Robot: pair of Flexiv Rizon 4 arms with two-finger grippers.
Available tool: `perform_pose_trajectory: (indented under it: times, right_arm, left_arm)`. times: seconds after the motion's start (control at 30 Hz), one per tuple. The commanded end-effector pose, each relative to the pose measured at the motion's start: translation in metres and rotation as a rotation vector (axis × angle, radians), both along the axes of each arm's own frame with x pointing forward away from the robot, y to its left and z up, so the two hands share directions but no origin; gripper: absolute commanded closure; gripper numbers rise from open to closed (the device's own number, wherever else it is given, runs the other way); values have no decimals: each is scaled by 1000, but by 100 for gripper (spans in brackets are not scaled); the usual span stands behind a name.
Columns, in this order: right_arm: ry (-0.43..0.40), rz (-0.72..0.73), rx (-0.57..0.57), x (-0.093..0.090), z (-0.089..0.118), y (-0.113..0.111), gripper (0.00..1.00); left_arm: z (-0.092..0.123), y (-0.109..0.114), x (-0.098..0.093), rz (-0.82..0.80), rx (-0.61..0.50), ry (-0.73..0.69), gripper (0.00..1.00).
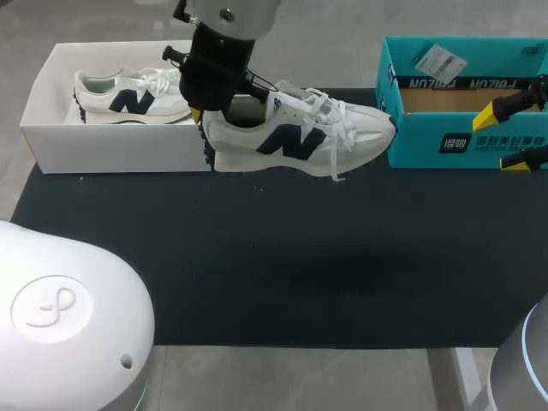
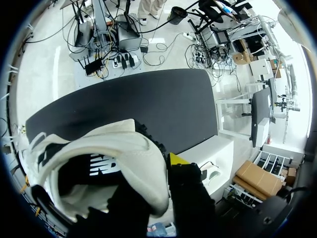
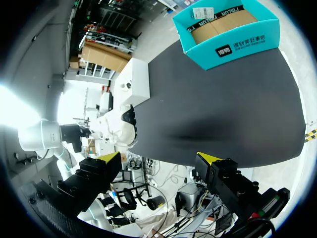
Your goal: Take the shoe out of the shoebox, open the shoe tongue, remove and reinsert the insole, then place the shoe into the shoebox
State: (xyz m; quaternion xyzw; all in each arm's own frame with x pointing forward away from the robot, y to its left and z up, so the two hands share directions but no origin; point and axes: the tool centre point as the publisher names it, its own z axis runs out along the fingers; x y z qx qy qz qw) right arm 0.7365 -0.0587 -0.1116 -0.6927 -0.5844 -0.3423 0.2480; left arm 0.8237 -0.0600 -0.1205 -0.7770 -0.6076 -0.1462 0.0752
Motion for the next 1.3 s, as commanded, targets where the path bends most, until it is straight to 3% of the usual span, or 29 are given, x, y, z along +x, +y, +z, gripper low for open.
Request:
perform_pose_trajectory:
  times: [0.03,0.27,0.7,0.97,1.3]
  right_arm:
    - [0,-2,-2,0,-1,0,0]
    - [0,-2,-2,0,-1,0,0]
    - [0,-2,-2,0,-1,0,0]
    - [0,-2,-2,0,-1,0,0]
    - [0,-2,-2,0,-1,0,0]
  left_arm:
    - [-2,-7,-1,-2,8,0,100]
    - [-14,-20,-3,-2,14,-29,100]
    - [-67,-31,-4,-42,20,-76,100]
    - [-132,-29,-5,-96,69,-81,100]
    - [-199,-30,5,-22,82,-83,100]
